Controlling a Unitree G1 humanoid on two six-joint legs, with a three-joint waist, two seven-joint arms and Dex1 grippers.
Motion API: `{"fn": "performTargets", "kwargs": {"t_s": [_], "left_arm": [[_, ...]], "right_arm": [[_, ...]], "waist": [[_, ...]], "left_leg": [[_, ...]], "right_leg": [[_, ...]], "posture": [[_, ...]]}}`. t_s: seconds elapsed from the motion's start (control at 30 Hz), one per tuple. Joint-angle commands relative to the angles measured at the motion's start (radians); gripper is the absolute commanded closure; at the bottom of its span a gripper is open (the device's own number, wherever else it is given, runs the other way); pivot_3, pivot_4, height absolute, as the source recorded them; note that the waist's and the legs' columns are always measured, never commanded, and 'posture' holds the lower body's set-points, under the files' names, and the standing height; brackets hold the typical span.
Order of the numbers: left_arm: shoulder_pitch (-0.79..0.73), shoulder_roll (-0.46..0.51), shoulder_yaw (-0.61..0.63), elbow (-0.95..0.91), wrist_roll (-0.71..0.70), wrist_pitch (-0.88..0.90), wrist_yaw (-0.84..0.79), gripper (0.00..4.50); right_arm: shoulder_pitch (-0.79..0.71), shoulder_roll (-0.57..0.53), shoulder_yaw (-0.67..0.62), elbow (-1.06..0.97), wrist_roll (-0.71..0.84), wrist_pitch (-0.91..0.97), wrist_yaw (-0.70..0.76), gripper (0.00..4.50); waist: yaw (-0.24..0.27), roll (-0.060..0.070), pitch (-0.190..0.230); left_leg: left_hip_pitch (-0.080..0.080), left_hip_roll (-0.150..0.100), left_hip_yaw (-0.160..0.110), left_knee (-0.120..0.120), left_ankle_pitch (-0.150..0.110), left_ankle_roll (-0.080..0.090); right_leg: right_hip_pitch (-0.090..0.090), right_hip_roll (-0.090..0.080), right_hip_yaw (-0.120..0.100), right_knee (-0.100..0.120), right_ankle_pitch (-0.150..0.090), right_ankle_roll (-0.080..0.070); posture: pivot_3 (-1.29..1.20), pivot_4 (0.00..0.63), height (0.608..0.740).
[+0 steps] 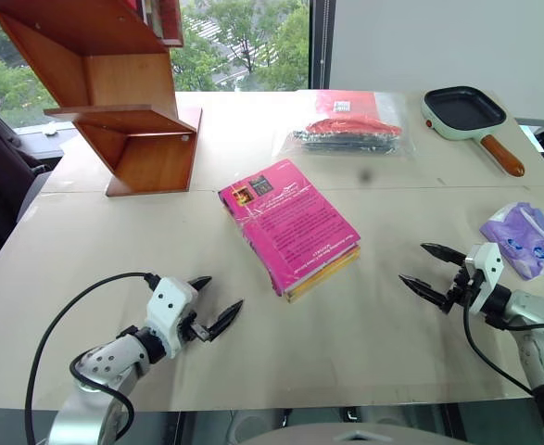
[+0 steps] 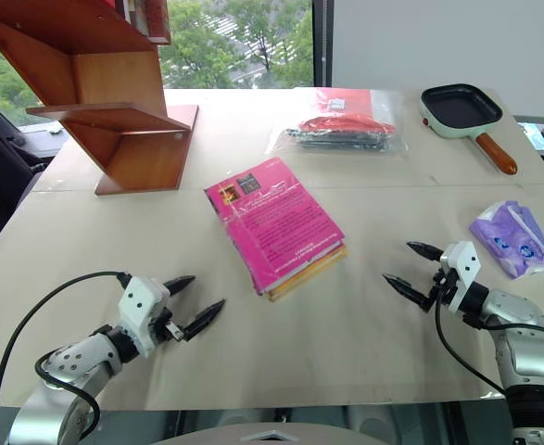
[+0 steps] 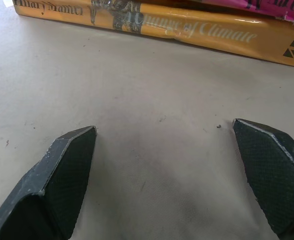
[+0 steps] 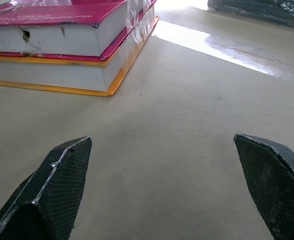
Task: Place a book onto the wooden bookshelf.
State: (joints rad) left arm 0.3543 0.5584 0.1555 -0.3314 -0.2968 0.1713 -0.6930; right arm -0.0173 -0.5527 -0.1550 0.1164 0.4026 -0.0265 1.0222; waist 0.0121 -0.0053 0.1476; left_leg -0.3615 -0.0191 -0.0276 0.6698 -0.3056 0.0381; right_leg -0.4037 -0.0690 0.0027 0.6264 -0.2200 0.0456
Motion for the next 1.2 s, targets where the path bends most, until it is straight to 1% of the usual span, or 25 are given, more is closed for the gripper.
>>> {"fn": "performTargets", "kwargs": {"t_s": [0.03, 0.13, 0.23, 0.3, 0.37, 0.4, 0.47, 0.6, 0.7, 0.73, 0.77, 0.8, 0.93, 1.0, 1.1, 1.2], "left_arm": [[0.001, 0.009, 0.013, 0.011, 0.003, 0.010, 0.002, 0.01], [0.002, 0.013, 0.019, 0.013, 0.004, 0.005, 0.000, 0.01], [0.003, 0.027, 0.040, 0.009, -0.007, -0.001, -0.012, 0.01], [0.004, 0.044, 0.073, 0.007, -0.035, -0.027, -0.048, 0.01], [-0.001, 0.057, 0.127, -0.001, -0.122, -0.030, -0.110, 0.01], [-0.004, 0.072, 0.170, -0.003, -0.175, -0.037, -0.156, 0.00], [-0.008, 0.099, 0.225, -0.001, -0.227, -0.048, -0.217, 0.00], [-0.021, 0.169, 0.310, 0.020, -0.269, -0.048, -0.296, 0.00], [-0.027, 0.243, 0.375, 0.010, -0.310, -0.005, -0.353, 0.00], [-0.022, 0.271, 0.399, 0.000, -0.324, 0.014, -0.376, 0.00], [-0.009, 0.295, 0.430, -0.009, -0.337, 0.032, -0.400, 0.00], [0.003, 0.313, 0.456, -0.018, -0.348, 0.047, -0.417, 0.00], [0.043, 0.342, 0.535, -0.050, -0.365, 0.085, -0.447, 0.00], [0.057, 0.335, 0.556, -0.071, -0.379, 0.104, -0.450, 0.00], [0.068, 0.324, 0.562, -0.095, -0.383, 0.121, -0.446, 0.00], [0.071, 0.314, 0.556, -0.109, -0.382, 0.132, -0.437, 0.00]], "right_arm": [[-0.021, -0.004, -0.005, -0.019, -0.001, 0.004, -0.016, 0.00], [-0.038, 0.001, 0.001, -0.022, -0.009, 0.015, -0.032, 0.00], [-0.078, 0.015, 0.003, -0.032, -0.017, 0.054, -0.092, 0.00], [-0.116, 0.020, 0.009, -0.039, -0.014, 0.101, -0.117, 0.00], [-0.159, 0.029, 0.017, -0.045, -0.003, 0.132, -0.129, 0.00], [-0.194, 0.035, 0.033, -0.043, -0.005, 0.144, -0.125, 0.25], [-0.249, 0.046, 0.057, -0.030, -0.012, 0.158, -0.119, 0.80], [-0.392, 0.089, 0.101, 0.059, -0.035, 0.165, -0.117, 2.69], [-0.539, 0.140, 0.146, 0.215, -0.081, 0.119, -0.102, 4.32], [-0.587, 0.158, 0.164, 0.272, -0.100, 0.099, -0.093, 4.32], [-0.627, 0.174, 0.183, 0.324, -0.120, 0.077, -0.085, 4.32], [-0.658, 0.188, 0.193, 0.369, -0.133, 0.057, -0.075, 4.32], [-0.725, 0.227, 0.204, 0.474, -0.147, 0.006, -0.031, 4.32], [-0.742, 0.248, 0.205, 0.489, -0.140, 0.003, -0.012, 4.32], [-0.748, 0.273, 0.223, 0.480, -0.145, 0.003, 0.017, 4.32], [-0.743, 0.298, 0.253, 0.455, -0.159, 0.009, 0.036, 4.32]], "waist": [[0.000, 0.000, 0.000], [0.000, 0.000, 0.000], [-0.001, 0.000, 0.000], [-0.004, -0.001, 0.001], [-0.006, -0.002, 0.002], [-0.006, -0.002, 0.002], [-0.008, -0.003, 0.003], [-0.017, -0.004, 0.004], [-0.022, -0.005, 0.005], [-0.020, -0.004, 0.005], [-0.028, -0.008, 0.009], [-0.034, -0.008, 0.010], [-0.044, -0.006, 0.011], [-0.045, -0.005, 0.012], [-0.046, -0.005, 0.012], [-0.050, -0.005, 0.012]], "left_leg": [[0.000, 0.000, 0.000, 0.000, 0.000, 0.000], [0.000, 0.000, 0.000, 0.000, 0.000, 0.000], [0.000, 0.000, 0.000, 0.000, 0.000, 0.000], [0.000, 0.000, 0.000, 0.000, 0.000, 0.000], [-0.001, 0.001, 0.000, 0.000, 0.000, 0.000], [-0.002, 0.001, 0.000, 0.000, 0.000, 0.000], [-0.004, 0.001, 0.000, 0.000, 0.000, 0.000], [-0.006, 0.000, 0.000, 0.000, 0.000, -0.001], [-0.007, 0.000, 0.000, 0.000, 0.001, -0.001], [-0.007, 0.000, 0.000, 0.000, 0.001, -0.002], [-0.007, -0.001, -0.001, 0.000, 0.002, -0.004], [-0.009, 0.000, -0.001, -0.001, 0.003, -0.005], [-0.011, 0.001, -0.001, -0.002, 0.003, -0.006], [-0.012, 0.000, -0.002, -0.002, 0.003, -0.007], [-0.019, 0.000, -0.003, -0.001, 0.003, -0.007], [-0.019, 0.000, -0.004, -0.001, 0.003, -0.007]], "right_leg": [[0.000, 0.000, 0.000, 0.000, 0.000, 0.000], [0.000, 0.000, 0.000, 0.000, 0.000, 0.000], [0.000, 0.000, 0.000, 0.000, 0.000, 0.000], [0.000, 0.000, 0.000, 0.000, 0.000, 0.000], [-0.001, 0.001, 0.000, 0.000, 0.000, 0.000], [-0.003, 0.000, 0.000, 0.000, 0.000, 0.000], [-0.004, 0.000, 0.000, 0.000, 0.000, 0.000], [-0.005, 0.000, -0.001, 0.000, 0.000, 0.000], [-0.005, 0.000, -0.002, 0.000, 0.000, 0.000], [-0.006, 0.000, -0.002, 0.000, 0.000, 0.000], [-0.006, -0.001, -0.003, 0.000, 0.001, 0.001], [-0.007, 0.001, -0.003, 0.000, 0.002, 0.003], [-0.010, 0.001, -0.003, 0.000, 0.002, 0.003], [-0.011, 0.001, -0.004, -0.001, 0.002, 0.003], [-0.016, -0.001, -0.005, -0.001, 0.003, 0.004], [-0.017, -0.001, -0.005, -0.001, 0.003, 0.004]], "posture": [[0.00, 0.150, 0.740], [0.00, 0.150, 0.740], [0.00, 0.150, 0.740], [0.00, 0.150, 0.740], [0.00, 0.150, 0.740], [0.00, 0.150, 0.740], [0.00, 0.150, 0.740], [0.00, 0.150, 0.740], [0.00, 0.150, 0.740], [0.00, 0.150, 0.740], [0.00, 0.150, 0.740], [0.00, 0.150, 0.740], [0.00, 0.150, 0.740], [0.00, 0.150, 0.740], [0.00, 0.150, 0.740], [0.00, 0.150, 0.740]]}}
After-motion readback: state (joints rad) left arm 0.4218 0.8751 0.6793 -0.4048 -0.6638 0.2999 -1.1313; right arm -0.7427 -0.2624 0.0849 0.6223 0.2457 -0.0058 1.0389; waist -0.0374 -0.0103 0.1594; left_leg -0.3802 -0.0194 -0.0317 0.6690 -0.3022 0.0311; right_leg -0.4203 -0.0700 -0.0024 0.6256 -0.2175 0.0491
